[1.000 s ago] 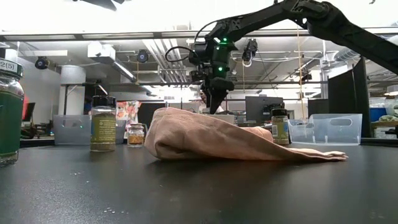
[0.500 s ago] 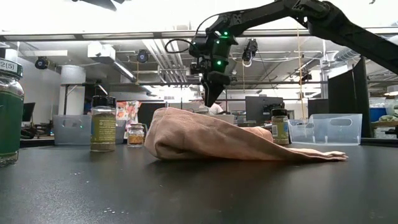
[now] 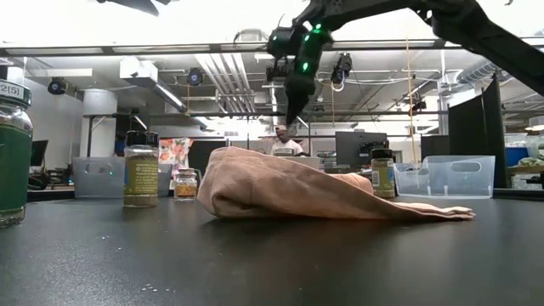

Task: Sort spices by type
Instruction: Put the right green spice bottle into the white bin

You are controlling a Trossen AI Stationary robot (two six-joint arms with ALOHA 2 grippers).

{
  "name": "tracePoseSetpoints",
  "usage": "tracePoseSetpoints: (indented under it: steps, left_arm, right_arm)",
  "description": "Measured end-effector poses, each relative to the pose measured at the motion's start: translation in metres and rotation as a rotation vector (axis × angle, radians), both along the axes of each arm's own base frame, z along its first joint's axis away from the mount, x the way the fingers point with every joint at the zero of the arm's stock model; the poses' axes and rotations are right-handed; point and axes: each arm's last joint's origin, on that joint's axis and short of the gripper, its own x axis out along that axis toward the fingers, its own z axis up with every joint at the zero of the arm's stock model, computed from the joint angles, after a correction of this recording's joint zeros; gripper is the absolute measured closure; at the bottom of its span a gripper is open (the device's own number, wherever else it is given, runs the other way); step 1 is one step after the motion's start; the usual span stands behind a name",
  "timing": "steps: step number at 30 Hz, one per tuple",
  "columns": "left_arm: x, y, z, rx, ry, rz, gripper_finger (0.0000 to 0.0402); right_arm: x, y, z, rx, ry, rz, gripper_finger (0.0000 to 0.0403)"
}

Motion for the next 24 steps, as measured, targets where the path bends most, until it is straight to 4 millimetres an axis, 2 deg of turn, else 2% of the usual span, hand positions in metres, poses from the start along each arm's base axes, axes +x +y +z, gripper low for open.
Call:
tracePoseSetpoints:
  steps: [2, 4, 6, 11, 14, 19, 24]
  left_arm:
    - [0.000, 0.000, 0.000, 0.000, 0.000, 0.000, 0.0132]
    - [0.000, 0.000, 0.000, 0.000, 0.000, 0.000, 0.0132]
    - [0.000, 0.000, 0.000, 0.000, 0.000, -0.001, 0.0132]
    - [0.000, -0.001, -0.002, 0.003, 0.006, -0.008, 0.0132]
    - [0.000, -0.001, -0.004, 0.006, 0.015, -0.008, 0.0132]
    - [0.000, -0.002, -0.008, 0.011, 0.027, -0.008, 0.0132]
    - [0.000, -0.002, -0.010, 0.015, 0.033, -0.008, 0.0132]
  right_arm:
    - [-0.005, 0.003, 0.010, 0.120, -0.103, 0.050, 0.0231]
    - [-0.007, 0.006, 0.013, 0.168, -0.140, 0.076, 0.0262]
    - [-0.007, 0.009, 0.008, 0.181, -0.132, 0.082, 0.0298]
    - [0.000, 0.024, -0.021, 0.223, -0.080, 0.111, 0.0383]
    - [0.004, 0.033, -0.039, 0.212, -0.054, 0.080, 0.0390]
    - [0.009, 0.040, -0.062, -0.055, 0.061, -0.065, 0.0393]
    - [0.009, 0.045, -0.076, -0.078, 0.090, -0.072, 0.0393]
